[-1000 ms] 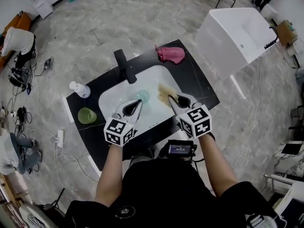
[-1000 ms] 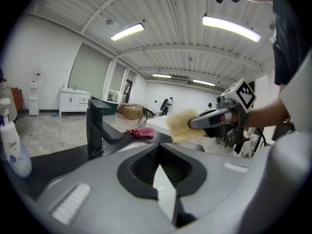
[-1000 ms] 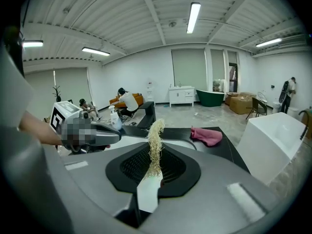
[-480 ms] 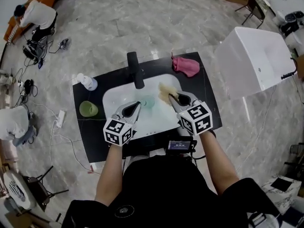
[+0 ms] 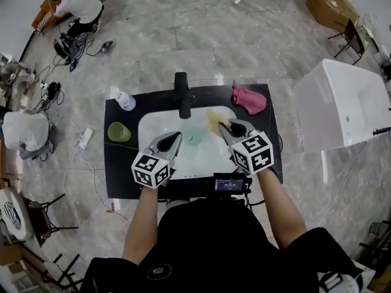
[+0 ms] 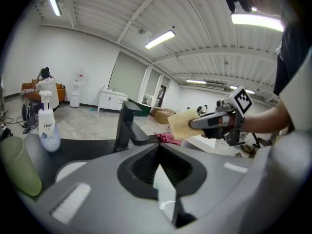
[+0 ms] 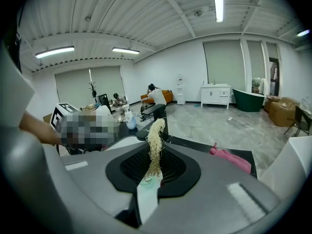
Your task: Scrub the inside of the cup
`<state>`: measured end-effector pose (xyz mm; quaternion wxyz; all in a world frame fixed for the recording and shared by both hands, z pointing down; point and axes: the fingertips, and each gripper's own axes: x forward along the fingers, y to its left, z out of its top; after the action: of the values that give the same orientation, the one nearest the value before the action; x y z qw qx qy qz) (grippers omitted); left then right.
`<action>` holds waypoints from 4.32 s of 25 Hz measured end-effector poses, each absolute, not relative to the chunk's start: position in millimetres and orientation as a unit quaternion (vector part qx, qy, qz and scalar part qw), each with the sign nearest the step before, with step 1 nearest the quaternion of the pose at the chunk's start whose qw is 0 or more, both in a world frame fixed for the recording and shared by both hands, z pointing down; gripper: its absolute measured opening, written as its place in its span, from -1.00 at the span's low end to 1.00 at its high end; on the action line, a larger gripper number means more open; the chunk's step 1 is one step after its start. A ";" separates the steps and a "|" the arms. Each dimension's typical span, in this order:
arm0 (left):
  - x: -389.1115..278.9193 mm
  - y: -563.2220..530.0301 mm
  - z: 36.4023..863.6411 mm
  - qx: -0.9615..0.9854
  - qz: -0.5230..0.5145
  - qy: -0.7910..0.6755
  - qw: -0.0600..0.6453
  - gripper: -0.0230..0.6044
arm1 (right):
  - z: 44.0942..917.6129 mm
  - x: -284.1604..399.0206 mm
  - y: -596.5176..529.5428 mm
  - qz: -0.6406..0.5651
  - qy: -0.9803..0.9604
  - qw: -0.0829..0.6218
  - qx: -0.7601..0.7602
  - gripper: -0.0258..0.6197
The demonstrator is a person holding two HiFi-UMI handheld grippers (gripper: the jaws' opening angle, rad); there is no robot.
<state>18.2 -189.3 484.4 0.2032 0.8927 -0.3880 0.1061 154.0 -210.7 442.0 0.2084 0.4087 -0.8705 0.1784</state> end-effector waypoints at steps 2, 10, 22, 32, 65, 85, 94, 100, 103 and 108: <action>14.3 -190.9 483.2 0.892 0.108 -0.391 0.201 -0.93 | 441.1 151.2 -212.1 0.179 -0.872 0.204 0.408 -0.78; 11.7 -193.5 490.9 0.893 0.117 -0.385 0.204 -0.93 | 446.5 153.0 -214.0 0.181 -0.868 0.207 0.413 -0.78; 22.9 -181.1 502.6 0.888 0.159 -0.381 0.204 -0.93 | 458.2 171.7 -206.6 0.195 -0.873 0.221 0.389 -0.78; 23.3 -194.1 517.4 0.882 0.223 -0.371 0.187 -0.72 | 494.9 187.7 -211.9 0.204 -0.877 0.268 0.343 -0.78; 82.9 -194.4 735.6 0.901 0.358 -0.200 0.142 0.43 | 580.0 136.5 -205.4 0.313 -0.815 0.336 0.352 -0.78; 81.0 -172.0 684.6 0.905 0.370 -0.173 0.119 0.22 | 565.7 109.3 -191.6 0.265 -0.846 0.358 0.294 -0.78; 77.0 -158.8 640.4 0.904 0.373 -0.168 0.124 0.22 | 545.9 100.9 -175.6 0.198 -0.872 0.403 0.196 -0.78; 73.7 -153.9 616.4 0.904 0.379 -0.156 0.117 0.21 | 538.6 91.6 -165.4 0.139 -0.878 0.443 0.116 -0.78; 76.5 -149.2 606.8 0.906 0.384 -0.145 0.102 0.21 | 544.1 85.3 -156.1 0.108 -0.874 0.467 0.076 -0.78; 87.6 -139.8 600.7 0.907 0.392 -0.126 0.089 0.21 | 556.8 77.3 -142.1 0.039 -0.863 0.502 0.025 -0.78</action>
<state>87.6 -139.8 600.7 0.0886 0.9072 -0.1257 0.3917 77.3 -142.1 556.8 0.5024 0.0248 -0.8634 0.0390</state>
